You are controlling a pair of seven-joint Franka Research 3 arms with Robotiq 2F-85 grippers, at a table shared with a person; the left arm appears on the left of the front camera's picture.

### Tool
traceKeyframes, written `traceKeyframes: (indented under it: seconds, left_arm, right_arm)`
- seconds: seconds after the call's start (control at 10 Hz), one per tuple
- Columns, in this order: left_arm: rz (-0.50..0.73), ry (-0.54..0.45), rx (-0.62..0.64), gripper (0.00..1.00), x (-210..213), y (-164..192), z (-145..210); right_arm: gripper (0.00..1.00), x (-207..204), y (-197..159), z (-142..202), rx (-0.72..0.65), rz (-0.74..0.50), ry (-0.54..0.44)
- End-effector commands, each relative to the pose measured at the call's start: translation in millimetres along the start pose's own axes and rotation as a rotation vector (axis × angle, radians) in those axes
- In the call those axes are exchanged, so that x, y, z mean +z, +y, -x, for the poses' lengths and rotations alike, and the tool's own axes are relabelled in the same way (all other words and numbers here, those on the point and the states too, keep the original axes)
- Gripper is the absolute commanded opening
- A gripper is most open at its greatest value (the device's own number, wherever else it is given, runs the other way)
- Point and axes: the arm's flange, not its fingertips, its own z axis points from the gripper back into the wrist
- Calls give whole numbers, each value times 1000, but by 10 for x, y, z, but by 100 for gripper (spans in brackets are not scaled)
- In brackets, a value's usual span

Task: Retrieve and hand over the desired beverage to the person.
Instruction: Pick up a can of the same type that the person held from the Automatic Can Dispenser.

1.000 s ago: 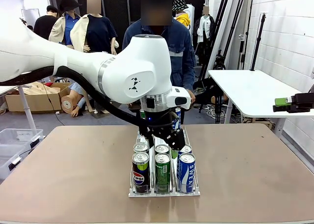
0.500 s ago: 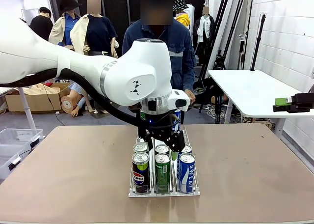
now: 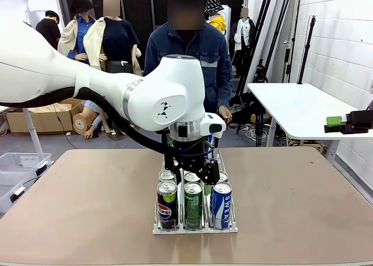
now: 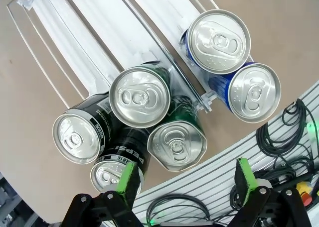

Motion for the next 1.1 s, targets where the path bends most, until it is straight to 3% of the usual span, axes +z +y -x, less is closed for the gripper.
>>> traceKeyframes:
  seconds: [0.0,1.0]
  left_arm:
    - [-18,-29,30,100,-40,-3,-67]
    - [-27,-7,53,100,-276,6,-132]
  right_arm:
    - [100,5,6,6,-3,-4,6]
    - [100,5,6,6,-3,-4,6]
